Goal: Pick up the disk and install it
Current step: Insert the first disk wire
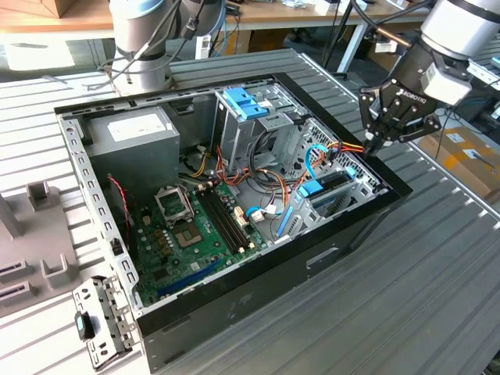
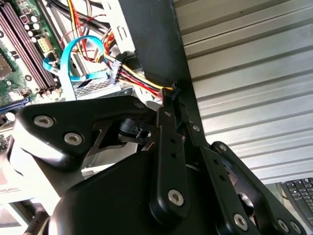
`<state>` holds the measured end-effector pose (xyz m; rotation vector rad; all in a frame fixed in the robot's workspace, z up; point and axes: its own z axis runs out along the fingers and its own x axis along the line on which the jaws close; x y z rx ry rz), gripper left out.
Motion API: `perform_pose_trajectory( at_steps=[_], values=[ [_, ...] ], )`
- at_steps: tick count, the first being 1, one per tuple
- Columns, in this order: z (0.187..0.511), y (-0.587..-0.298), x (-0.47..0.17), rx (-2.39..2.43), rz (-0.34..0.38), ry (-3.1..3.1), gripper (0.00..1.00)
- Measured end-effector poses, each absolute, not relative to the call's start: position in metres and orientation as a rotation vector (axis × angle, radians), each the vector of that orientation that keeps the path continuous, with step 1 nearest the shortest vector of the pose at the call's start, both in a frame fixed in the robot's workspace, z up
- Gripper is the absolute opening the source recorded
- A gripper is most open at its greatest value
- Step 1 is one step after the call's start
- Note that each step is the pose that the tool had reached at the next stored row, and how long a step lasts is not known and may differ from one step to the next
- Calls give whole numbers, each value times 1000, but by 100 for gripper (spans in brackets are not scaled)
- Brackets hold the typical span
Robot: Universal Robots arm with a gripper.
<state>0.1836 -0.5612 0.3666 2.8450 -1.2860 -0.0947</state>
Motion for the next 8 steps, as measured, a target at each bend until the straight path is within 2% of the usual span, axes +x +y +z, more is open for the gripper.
perform_pose_trajectory(
  at_steps=[8],
  values=[
    [367,-561,153,2845,-95,-1287,16]
  ],
)
